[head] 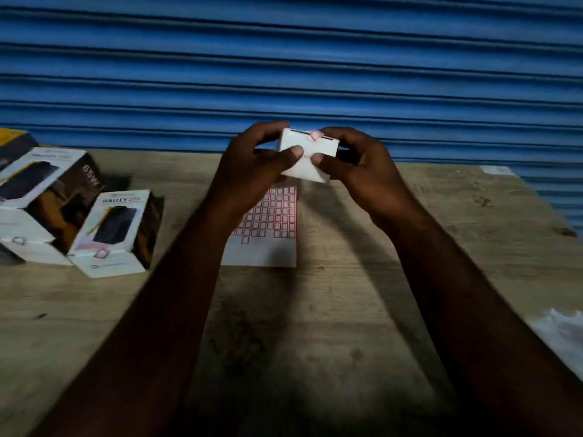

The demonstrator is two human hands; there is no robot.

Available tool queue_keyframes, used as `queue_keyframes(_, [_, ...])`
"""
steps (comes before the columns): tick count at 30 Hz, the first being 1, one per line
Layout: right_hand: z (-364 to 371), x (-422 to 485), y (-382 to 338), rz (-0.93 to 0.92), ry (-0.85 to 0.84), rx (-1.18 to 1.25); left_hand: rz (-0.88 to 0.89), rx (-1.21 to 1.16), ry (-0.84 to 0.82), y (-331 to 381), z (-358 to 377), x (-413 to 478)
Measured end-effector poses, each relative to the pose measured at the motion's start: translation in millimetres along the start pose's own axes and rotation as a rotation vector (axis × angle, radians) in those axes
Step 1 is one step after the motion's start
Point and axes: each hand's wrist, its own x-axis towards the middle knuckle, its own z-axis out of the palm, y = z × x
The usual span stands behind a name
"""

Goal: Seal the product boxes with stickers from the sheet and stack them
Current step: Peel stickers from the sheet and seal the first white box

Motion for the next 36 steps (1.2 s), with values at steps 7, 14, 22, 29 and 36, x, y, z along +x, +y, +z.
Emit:
queue_keyframes(7, [-7.5, -14.3, -36.0, -0.072, -0.008, 0.053, 0.089, -0.033, 0.032, 28.4, -2.4, -16.4])
queue_keyframes(14, [-22.3, -35.9, -56.7, -0.111, -0.036, 0.076, 0.121, -0.053, -0.022, 51.5, 0.3, -45.1])
queue_keyframes(22, [-21.8, -47.0, -66.0, -0.149, -0.067, 0.072, 0.164, -0.121, 0.009, 38.2, -0.4, -59.3])
queue_keyframes(29, [0.6, -72.2, -38.8, -0.062, -0.038, -0.04, 0.139, -0.049, 0.154, -15.4, 18.1, -86.1])
queue_keyframes(36, [1.7, -82.2, -32.1, 0.013, 0.043, 0.071, 0.275, 0.143, 0.131, -17.0, 19.6, -89.4])
